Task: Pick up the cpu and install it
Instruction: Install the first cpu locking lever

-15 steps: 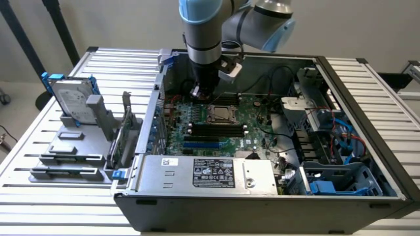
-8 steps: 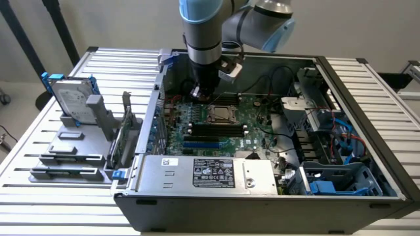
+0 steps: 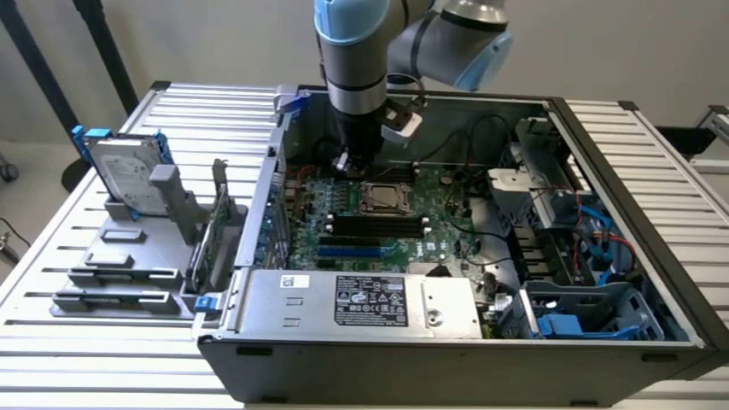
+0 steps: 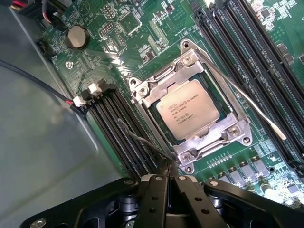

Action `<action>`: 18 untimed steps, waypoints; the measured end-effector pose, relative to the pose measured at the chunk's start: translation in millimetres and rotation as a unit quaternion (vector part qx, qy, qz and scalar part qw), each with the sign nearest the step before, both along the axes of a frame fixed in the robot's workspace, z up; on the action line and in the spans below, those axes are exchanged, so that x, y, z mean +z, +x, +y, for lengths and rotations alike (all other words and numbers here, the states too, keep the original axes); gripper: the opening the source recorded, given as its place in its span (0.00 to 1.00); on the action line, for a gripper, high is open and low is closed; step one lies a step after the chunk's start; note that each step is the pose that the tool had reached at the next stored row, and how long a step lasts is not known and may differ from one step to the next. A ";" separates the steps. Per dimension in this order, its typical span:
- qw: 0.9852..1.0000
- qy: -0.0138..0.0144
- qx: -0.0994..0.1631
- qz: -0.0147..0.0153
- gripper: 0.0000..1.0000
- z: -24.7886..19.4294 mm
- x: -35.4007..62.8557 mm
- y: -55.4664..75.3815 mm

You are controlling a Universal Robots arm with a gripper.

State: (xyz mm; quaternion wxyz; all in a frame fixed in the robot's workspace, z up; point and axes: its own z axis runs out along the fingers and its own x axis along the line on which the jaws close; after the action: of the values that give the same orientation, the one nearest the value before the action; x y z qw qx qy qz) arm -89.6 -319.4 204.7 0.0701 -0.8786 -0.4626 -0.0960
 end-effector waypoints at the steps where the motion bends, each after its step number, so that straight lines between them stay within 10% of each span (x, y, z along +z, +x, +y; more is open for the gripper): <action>1: 1.000 0.000 0.000 0.000 0.11 0.0 -0.4 1.0; 12: 1.000 -0.002 0.000 0.000 0.11 2.9 -4.8 10.0; 18: 1.000 -0.002 -0.004 0.006 0.11 3.6 -6.2 11.5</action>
State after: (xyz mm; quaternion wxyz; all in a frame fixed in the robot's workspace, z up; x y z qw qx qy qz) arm -78.1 -315.8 198.5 0.0707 -0.8811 -0.4588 -0.0906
